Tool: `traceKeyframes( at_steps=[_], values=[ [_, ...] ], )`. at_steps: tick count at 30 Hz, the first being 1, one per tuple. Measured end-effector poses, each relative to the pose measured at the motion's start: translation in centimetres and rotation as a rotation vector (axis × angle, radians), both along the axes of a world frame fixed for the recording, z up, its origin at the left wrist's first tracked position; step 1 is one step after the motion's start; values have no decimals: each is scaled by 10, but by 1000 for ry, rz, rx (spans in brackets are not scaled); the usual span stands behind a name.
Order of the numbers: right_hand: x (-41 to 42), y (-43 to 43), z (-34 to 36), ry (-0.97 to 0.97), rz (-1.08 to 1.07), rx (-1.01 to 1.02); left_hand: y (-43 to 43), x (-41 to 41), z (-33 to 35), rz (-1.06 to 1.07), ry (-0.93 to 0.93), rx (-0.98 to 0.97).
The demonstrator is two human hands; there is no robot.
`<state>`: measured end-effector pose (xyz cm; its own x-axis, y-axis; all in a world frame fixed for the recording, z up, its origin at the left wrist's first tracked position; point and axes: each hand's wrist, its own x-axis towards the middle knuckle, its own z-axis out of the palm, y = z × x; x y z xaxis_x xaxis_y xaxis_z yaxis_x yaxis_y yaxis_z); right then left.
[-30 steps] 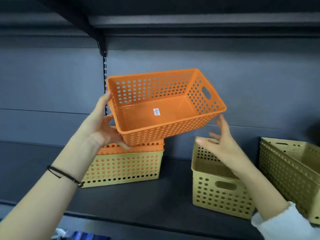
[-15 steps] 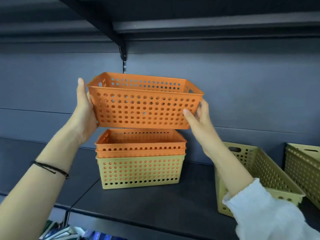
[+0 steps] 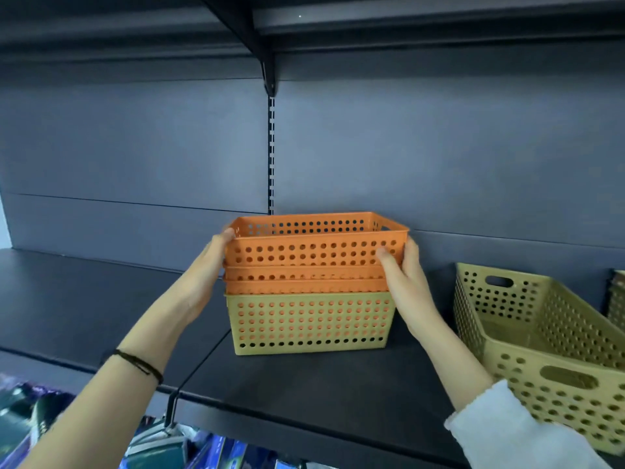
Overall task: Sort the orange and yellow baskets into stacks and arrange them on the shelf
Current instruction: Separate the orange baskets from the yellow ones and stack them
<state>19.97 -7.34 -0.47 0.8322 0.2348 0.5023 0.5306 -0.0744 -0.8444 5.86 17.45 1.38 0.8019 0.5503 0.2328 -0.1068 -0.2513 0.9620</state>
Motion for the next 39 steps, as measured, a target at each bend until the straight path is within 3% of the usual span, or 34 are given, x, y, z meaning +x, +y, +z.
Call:
traceKeyframes(
  at_steps=[5,10,16,23,28,39],
  values=[
    [-3,3,-22,42,0,183,-1,-4,-24,-29,-159,-139],
    [1,-6,-44,120,60,69,-12,-3,-38,-89,-189,65],
    [7,1,-44,53,-87,-4,-1,3,-44,-27,-232,166],
    [6,0,-21,-92,35,-21,3,6,-20,26,-399,196],
    [3,4,-2,-145,175,134,6,-2,17,5,-489,244],
    [-46,-39,23,-317,151,295,-30,-44,41,-48,-652,302]
  ],
)
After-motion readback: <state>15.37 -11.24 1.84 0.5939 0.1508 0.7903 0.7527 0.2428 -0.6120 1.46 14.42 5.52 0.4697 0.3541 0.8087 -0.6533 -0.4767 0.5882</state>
